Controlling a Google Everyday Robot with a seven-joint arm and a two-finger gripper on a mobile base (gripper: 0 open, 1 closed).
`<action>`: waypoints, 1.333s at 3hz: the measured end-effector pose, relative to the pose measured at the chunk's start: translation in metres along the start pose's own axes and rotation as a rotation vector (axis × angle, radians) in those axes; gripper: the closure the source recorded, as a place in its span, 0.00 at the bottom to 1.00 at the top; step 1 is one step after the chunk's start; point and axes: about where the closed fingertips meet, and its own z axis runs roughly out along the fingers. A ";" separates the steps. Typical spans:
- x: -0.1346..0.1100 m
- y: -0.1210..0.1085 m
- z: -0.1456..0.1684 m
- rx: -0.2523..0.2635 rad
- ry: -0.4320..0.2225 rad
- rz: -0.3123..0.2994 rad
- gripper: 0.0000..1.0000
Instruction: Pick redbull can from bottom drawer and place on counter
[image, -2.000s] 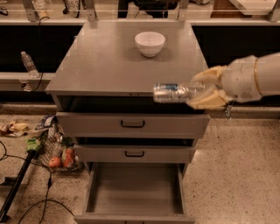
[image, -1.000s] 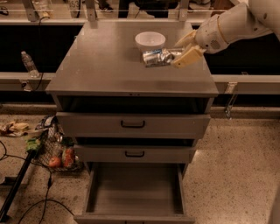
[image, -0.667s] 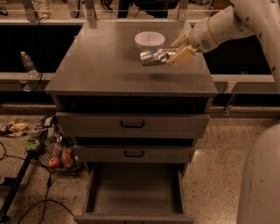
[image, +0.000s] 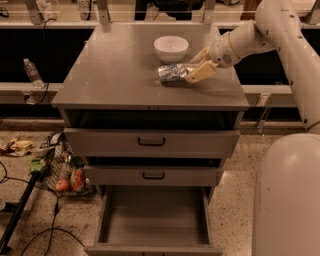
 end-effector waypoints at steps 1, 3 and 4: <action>0.005 0.000 0.006 -0.008 0.002 0.010 0.22; 0.006 0.003 -0.008 -0.001 -0.013 0.006 0.00; -0.006 0.011 -0.050 0.055 -0.082 -0.025 0.00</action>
Offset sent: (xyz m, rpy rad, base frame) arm -0.0034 -0.0131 -0.0069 0.0123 0.0142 -0.0118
